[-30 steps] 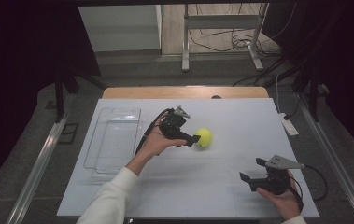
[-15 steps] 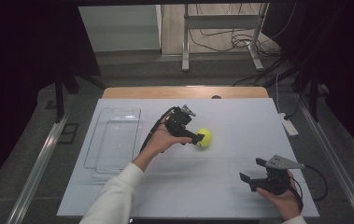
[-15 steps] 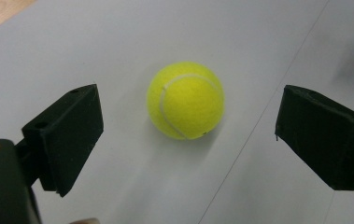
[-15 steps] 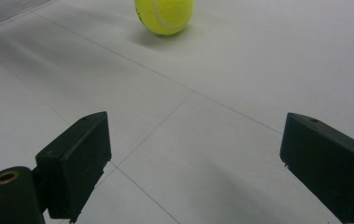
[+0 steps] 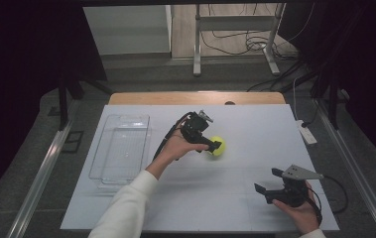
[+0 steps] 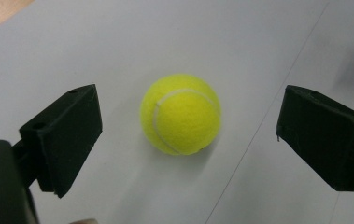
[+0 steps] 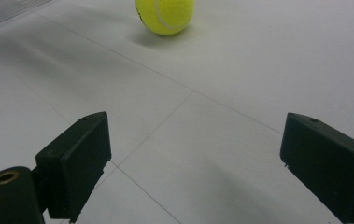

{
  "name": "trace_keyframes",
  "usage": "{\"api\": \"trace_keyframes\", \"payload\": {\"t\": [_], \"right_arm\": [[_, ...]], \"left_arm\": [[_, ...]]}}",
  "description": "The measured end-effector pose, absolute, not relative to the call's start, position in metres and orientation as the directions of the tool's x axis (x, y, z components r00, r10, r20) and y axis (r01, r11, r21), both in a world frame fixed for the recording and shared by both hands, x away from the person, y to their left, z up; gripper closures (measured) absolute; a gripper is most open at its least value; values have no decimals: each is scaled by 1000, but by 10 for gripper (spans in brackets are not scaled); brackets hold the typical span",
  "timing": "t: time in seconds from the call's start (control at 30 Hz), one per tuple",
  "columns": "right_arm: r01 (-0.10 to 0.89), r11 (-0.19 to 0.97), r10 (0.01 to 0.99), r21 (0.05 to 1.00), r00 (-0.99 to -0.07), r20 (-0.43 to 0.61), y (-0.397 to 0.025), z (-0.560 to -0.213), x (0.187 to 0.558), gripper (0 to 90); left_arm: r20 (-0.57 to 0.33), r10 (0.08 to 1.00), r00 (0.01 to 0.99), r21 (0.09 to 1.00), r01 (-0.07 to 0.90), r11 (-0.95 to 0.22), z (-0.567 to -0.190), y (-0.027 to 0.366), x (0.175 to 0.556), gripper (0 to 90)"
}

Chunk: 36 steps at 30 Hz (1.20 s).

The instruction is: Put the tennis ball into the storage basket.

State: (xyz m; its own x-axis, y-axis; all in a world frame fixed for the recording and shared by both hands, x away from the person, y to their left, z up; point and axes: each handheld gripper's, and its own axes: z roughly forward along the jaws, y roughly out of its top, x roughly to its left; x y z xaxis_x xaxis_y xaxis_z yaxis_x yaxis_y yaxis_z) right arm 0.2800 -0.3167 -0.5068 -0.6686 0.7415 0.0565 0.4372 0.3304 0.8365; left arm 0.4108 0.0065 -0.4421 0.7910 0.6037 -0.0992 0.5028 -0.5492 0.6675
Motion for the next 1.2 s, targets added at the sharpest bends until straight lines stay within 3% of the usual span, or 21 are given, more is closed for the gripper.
{"api": "trace_keyframes", "payload": {"t": [1.2], "right_arm": [[441,330,740,835,-669,62,-317,-507,281,92]], "left_arm": [[-118,622,774,614,549,-568,-459,-8,434,67]]}}
